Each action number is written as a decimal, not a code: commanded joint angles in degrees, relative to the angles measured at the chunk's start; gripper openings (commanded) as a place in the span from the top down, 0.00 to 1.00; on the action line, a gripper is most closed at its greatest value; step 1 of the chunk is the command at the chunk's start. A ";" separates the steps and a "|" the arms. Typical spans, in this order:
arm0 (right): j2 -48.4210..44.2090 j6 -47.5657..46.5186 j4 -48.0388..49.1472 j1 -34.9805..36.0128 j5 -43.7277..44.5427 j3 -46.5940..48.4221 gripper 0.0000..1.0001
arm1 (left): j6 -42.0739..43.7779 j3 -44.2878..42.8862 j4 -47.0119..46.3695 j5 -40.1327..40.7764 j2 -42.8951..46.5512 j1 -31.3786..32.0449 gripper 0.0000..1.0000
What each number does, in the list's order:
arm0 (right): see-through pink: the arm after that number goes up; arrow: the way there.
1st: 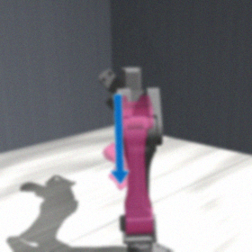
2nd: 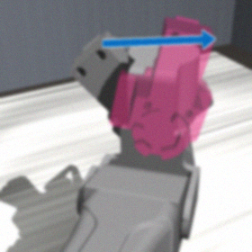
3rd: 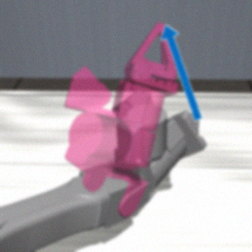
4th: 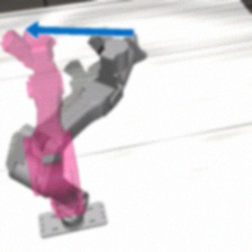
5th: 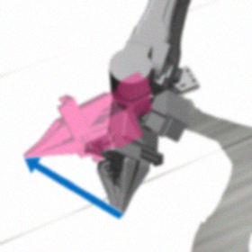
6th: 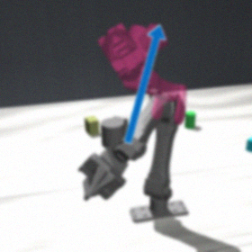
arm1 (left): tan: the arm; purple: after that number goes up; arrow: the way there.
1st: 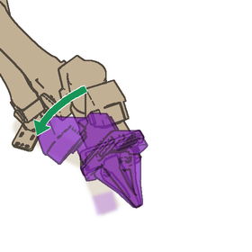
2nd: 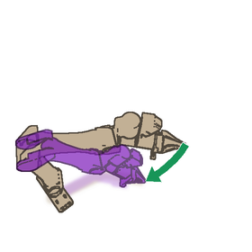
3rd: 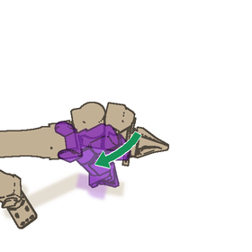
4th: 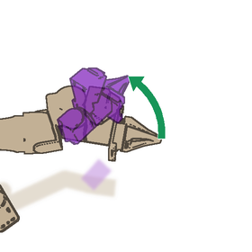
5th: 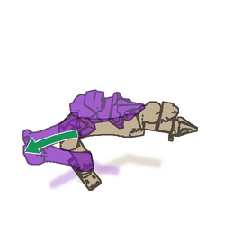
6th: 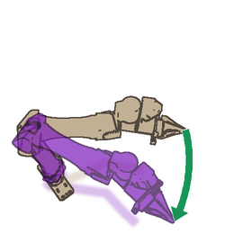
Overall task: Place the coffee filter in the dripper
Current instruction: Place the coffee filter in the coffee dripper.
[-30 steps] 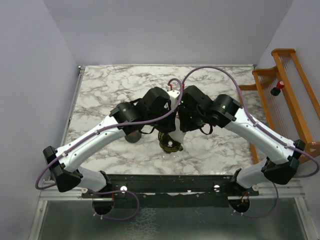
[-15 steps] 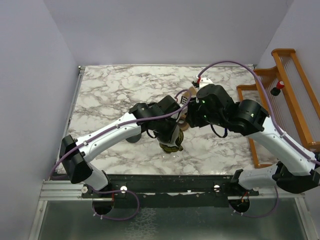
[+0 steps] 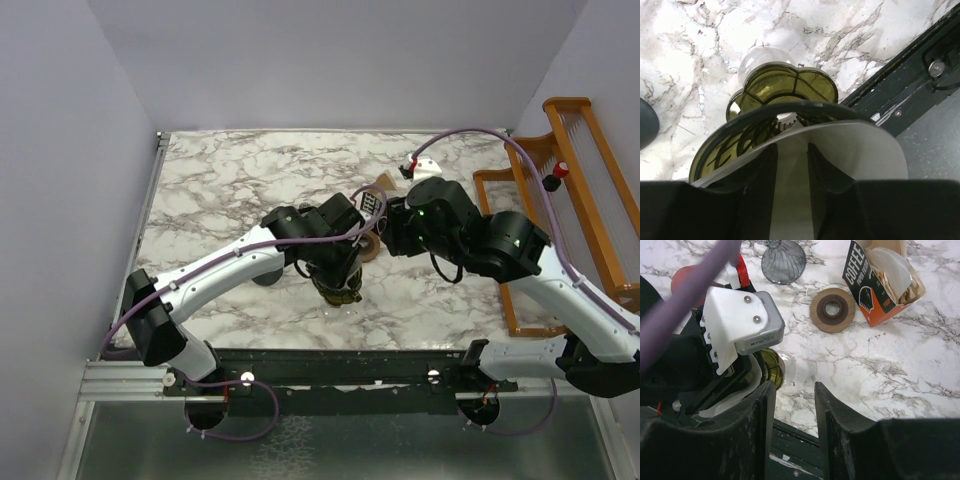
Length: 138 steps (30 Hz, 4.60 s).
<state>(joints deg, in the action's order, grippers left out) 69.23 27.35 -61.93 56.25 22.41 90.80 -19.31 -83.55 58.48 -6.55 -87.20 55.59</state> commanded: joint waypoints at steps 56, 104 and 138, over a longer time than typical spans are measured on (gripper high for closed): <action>-5.87 0.64 3.54 0.21 2.97 -5.65 0.57 | 3.13 -9.21 4.89 3.37 -1.38 2.06 0.69; 5.96 -1.60 9.48 0.22 -19.76 2.43 0.92 | 6.84 -4.93 -7.69 31.22 20.43 2.06 1.00; 27.55 -0.11 -12.65 3.05 -11.97 16.86 0.56 | 9.03 24.76 -22.77 34.01 42.79 2.09 0.86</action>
<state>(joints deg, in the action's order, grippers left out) 95.46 26.96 -70.96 58.72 7.20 105.93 -10.83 -60.58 38.89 27.51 -45.08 57.49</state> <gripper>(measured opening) 0.432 0.141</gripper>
